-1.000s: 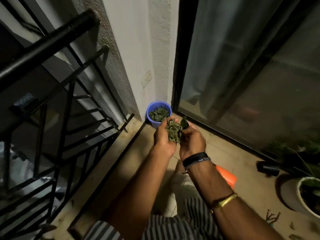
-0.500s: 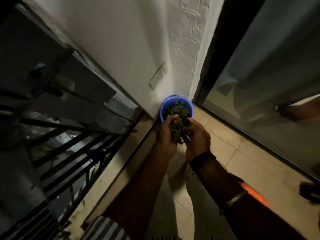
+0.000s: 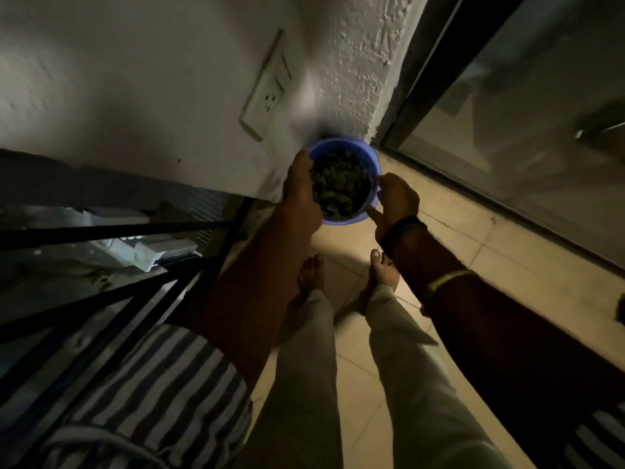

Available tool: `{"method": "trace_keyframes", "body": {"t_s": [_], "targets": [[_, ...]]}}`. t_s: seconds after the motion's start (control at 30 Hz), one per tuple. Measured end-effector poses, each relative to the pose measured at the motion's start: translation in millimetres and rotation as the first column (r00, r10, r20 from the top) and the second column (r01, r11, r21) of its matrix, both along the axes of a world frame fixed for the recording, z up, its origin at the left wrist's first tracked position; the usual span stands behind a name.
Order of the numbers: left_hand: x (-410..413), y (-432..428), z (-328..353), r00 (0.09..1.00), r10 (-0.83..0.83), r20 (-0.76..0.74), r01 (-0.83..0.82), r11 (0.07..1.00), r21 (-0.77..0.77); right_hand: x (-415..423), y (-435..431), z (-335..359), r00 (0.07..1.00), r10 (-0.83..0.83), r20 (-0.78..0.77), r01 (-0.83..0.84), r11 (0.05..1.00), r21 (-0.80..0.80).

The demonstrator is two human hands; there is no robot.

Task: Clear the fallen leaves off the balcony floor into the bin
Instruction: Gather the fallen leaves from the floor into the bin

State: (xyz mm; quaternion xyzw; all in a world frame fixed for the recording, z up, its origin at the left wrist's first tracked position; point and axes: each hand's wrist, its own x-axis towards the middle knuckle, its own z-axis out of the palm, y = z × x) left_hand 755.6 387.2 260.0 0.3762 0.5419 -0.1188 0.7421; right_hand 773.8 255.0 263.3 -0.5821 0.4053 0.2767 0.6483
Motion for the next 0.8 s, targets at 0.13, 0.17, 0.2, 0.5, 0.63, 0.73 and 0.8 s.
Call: {"method": "trace_keyframes", "body": {"t_s": [0.13, 0.17, 0.2, 0.5, 0.63, 0.73, 0.8], "targets": [[0.6, -4.3, 43.8, 0.997, 0.075, 0.015, -0.074, 0.994, -0.077, -2.9, -0.6, 38.3, 0.991, -0.133, -0.010, 0.133, 0.991, 0.029], [0.9, -9.8, 62.5, 0.995, 0.091, 0.031, -0.087, 0.991, -0.106, -4.8, 0.9, 56.3, 0.983, -0.186, -0.016, 0.186, 0.981, 0.055], [2.1, -13.9, 81.1, 0.994, 0.096, 0.057, -0.088, 0.987, -0.131, -7.2, 2.1, 74.3, 0.974, -0.228, -0.011, 0.228, 0.971, 0.076], [-32.9, -44.6, 264.3, 0.987, -0.004, 0.159, 0.026, 0.990, -0.139, -61.5, -2.1, 257.7, 0.871, -0.475, 0.123, 0.427, 0.858, 0.285], [-61.1, -53.3, 320.4, 0.949, -0.154, 0.274, 0.204, 0.966, -0.162, -98.2, -19.8, 323.7, 0.789, -0.596, 0.149, 0.511, 0.771, 0.381], [-78.7, -75.6, 346.5, 0.899, -0.286, 0.331, 0.357, 0.917, -0.179, -127.7, -44.5, 353.4, 0.716, -0.678, 0.165, 0.571, 0.705, 0.421], [-86.9, -98.1, 359.8, 0.863, -0.365, 0.349, 0.446, 0.875, -0.189, -147.9, -64.7, 368.0, 0.653, -0.733, 0.191, 0.613, 0.659, 0.437]]}}
